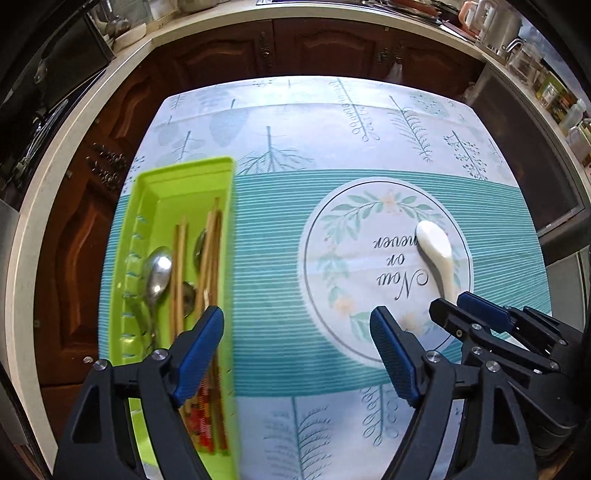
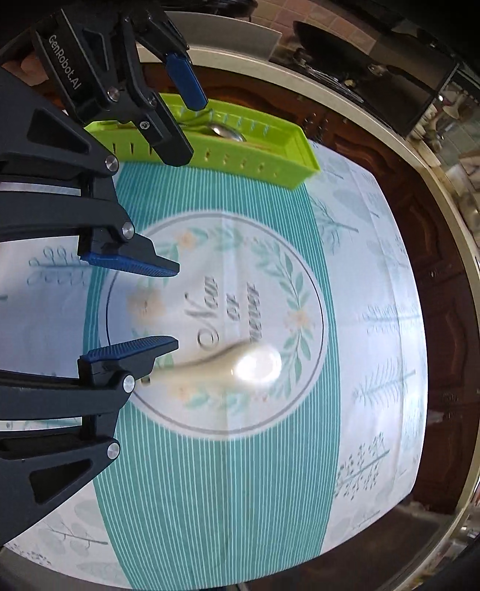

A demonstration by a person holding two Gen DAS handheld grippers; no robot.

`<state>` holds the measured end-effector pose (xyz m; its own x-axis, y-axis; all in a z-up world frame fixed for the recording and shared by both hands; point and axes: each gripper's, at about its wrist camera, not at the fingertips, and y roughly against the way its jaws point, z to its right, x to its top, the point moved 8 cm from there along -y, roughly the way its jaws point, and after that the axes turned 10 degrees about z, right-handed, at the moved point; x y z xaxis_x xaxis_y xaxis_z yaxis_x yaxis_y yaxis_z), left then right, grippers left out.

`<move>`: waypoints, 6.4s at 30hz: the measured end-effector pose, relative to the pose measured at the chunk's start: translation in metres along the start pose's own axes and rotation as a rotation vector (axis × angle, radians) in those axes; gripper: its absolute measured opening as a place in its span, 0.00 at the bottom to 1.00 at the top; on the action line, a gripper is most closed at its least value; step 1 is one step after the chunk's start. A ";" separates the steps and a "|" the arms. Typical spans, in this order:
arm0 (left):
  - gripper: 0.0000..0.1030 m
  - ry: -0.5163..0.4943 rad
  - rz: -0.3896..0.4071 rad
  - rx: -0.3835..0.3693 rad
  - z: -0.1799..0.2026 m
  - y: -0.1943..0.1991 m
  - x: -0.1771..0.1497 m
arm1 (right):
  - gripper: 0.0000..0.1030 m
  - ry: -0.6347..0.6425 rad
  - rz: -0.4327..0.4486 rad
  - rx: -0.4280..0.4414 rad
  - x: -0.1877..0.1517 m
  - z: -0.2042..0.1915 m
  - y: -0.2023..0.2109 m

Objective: Organize utensils

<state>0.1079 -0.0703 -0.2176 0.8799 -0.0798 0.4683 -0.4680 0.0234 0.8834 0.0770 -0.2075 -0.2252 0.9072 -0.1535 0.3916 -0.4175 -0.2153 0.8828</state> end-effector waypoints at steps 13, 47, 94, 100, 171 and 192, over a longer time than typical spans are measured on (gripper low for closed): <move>0.77 0.046 -0.014 0.001 0.012 -0.034 0.001 | 0.33 0.076 0.076 -0.103 0.013 0.026 -0.028; 0.77 0.085 -0.043 -0.016 0.003 -0.056 0.000 | 0.24 -0.050 0.129 -0.057 0.022 0.040 -0.047; 0.78 0.062 -0.065 0.093 -0.212 0.002 -0.021 | 0.26 0.081 0.048 0.117 0.050 -0.251 -0.107; 0.78 0.038 -0.065 0.066 -0.212 0.000 -0.019 | 0.35 0.027 0.071 0.126 0.050 -0.248 -0.106; 0.99 0.083 0.213 0.048 -0.013 0.125 0.012 | 0.57 0.038 0.262 -0.002 0.018 -0.045 0.183; 0.99 0.082 0.249 0.044 -0.011 0.130 0.016 | 0.57 0.061 0.303 -0.015 0.024 -0.043 0.197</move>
<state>0.0625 -0.0574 -0.0949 0.7398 0.0039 0.6729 -0.6728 -0.0109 0.7397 0.0185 -0.2120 -0.0306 0.7429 -0.1505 0.6523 -0.6693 -0.1547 0.7267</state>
